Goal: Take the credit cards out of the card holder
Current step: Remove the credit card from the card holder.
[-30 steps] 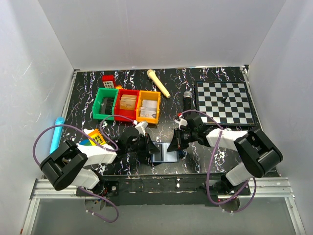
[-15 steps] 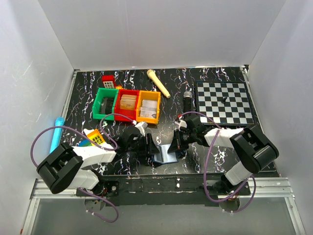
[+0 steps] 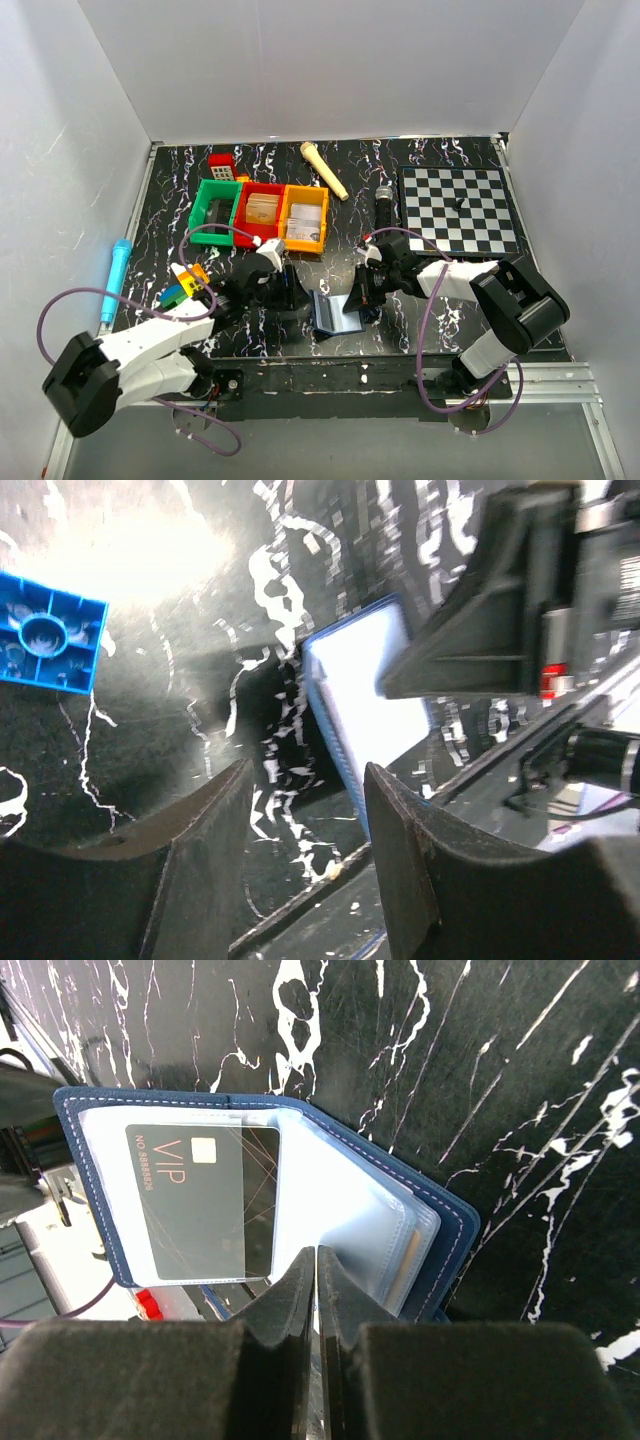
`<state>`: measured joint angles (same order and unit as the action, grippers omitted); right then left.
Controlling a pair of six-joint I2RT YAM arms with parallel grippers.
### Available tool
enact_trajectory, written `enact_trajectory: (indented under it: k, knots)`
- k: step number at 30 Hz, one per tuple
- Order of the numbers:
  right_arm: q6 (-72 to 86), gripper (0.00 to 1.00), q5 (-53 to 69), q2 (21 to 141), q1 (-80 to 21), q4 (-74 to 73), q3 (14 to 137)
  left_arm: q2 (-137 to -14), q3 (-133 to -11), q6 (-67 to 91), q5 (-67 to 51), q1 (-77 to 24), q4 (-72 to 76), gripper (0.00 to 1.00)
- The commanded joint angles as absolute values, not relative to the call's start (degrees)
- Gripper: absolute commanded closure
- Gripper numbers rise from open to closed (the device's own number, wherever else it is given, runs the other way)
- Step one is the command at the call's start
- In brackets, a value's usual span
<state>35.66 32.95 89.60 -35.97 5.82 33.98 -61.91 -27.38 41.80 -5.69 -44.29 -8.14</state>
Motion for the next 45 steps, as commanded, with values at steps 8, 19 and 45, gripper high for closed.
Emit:
enact_trajectory:
  k: [8,19,45]
  knots:
    - [32.78,0.89,27.69,89.30,-35.68,0.09,35.07,-59.23,-36.38,43.06,-10.28,-47.36,-3.61,0.59]
    - [32.43,0.89,27.60,88.95,-35.68,0.00,35.07,-68.03,-35.16,46.32,-4.32,-52.91,-4.56,0.73]
    - [32.87,0.86,30.23,81.74,-35.86,-3.34,34.45,-78.31,-32.17,44.39,6.94,-51.77,-7.65,0.84]
